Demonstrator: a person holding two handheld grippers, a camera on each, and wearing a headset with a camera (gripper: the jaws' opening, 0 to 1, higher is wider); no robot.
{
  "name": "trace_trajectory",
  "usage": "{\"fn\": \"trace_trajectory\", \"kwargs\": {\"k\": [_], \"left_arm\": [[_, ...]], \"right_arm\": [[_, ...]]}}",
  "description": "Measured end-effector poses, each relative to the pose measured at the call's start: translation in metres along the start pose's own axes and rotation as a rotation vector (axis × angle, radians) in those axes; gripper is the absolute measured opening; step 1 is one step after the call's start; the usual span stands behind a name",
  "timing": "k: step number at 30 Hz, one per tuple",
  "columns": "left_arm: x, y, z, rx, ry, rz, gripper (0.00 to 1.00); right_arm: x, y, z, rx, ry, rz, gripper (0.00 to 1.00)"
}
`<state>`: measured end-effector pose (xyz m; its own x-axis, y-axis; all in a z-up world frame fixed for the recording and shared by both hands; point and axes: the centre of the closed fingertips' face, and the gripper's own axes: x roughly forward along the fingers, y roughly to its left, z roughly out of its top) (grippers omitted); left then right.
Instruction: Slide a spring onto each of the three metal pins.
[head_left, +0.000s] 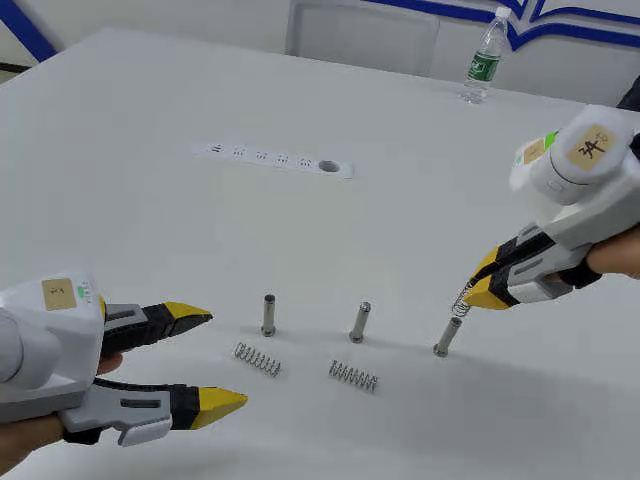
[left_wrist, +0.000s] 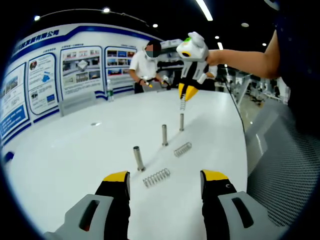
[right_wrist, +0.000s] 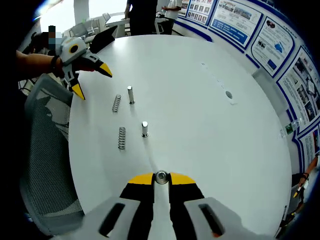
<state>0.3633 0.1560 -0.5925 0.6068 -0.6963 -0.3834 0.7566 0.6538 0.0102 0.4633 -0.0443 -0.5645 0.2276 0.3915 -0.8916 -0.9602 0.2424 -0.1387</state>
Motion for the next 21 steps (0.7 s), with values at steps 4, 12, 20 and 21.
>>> {"fn": "trace_trajectory", "kwargs": {"k": [4,12,20,21], "left_arm": [[0.000,0.000,-0.001,-0.001,0.003,0.001,0.57],[0.001,-0.001,-0.002,-0.001,0.004,0.002,0.57],[0.001,-0.003,-0.004,0.000,0.013,-0.001,0.56],[0.001,-0.003,-0.005,0.000,0.014,-0.001,0.56]], "right_arm": [[0.003,-0.001,-0.003,0.007,0.006,0.006,0.12],[0.007,-0.001,-0.007,0.014,0.014,0.014,0.12],[0.013,-0.001,-0.011,0.015,0.021,0.016,0.12],[0.014,-0.001,-0.012,0.018,0.020,0.017,0.12]]}}
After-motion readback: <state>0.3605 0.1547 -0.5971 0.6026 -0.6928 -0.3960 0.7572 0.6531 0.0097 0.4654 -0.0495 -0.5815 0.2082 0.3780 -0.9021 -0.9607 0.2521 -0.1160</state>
